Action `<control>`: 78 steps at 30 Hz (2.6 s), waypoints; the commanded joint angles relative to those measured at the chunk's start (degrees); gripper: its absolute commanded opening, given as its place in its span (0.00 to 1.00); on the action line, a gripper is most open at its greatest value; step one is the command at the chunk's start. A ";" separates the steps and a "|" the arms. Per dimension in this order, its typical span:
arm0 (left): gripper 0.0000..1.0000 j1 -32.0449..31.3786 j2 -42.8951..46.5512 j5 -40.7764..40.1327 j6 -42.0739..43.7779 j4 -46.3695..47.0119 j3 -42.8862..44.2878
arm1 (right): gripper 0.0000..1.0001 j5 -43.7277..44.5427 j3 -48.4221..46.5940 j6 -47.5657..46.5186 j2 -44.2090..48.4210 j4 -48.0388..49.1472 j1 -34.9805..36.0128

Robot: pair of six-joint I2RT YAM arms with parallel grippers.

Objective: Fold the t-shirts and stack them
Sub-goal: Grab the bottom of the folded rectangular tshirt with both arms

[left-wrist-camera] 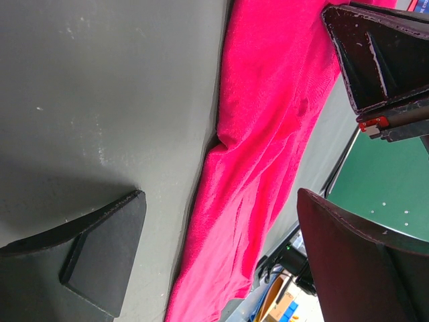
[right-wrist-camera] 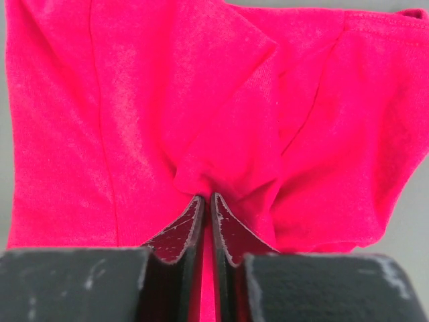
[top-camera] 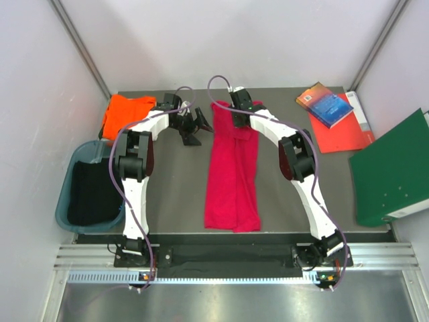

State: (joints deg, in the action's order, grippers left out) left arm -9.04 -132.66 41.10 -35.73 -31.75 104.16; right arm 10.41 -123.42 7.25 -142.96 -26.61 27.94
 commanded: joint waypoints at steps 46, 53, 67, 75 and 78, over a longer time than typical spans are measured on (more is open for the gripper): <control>0.99 0.16 -0.67 -1.29 3.29 -3.85 1.13 | 0.02 2.32 -1.15 4.62 1.70 4.61 -3.16; 0.99 0.16 -0.32 -1.64 4.35 -4.46 0.96 | 0.00 8.65 0.55 3.57 7.25 8.25 -5.53; 0.99 -0.10 5.74 -1.02 8.74 -5.34 -4.92 | 1.00 13.95 10.46 0.57 21.03 6.67 -8.25; 0.99 -0.19 18.56 -0.50 10.07 -5.35 -21.87 | 1.00 -10.13 34.85 9.26 38.88 -3.97 -9.49; 0.99 -0.28 24.19 0.47 8.83 -3.32 -31.80 | 0.99 -22.86 45.75 12.60 43.98 -5.82 -9.49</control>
State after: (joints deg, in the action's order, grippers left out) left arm -9.10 -117.01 40.05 -26.96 -36.21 80.90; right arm 5.13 -89.76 13.80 -103.74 -26.41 18.76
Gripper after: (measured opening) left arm 0.990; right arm 0.995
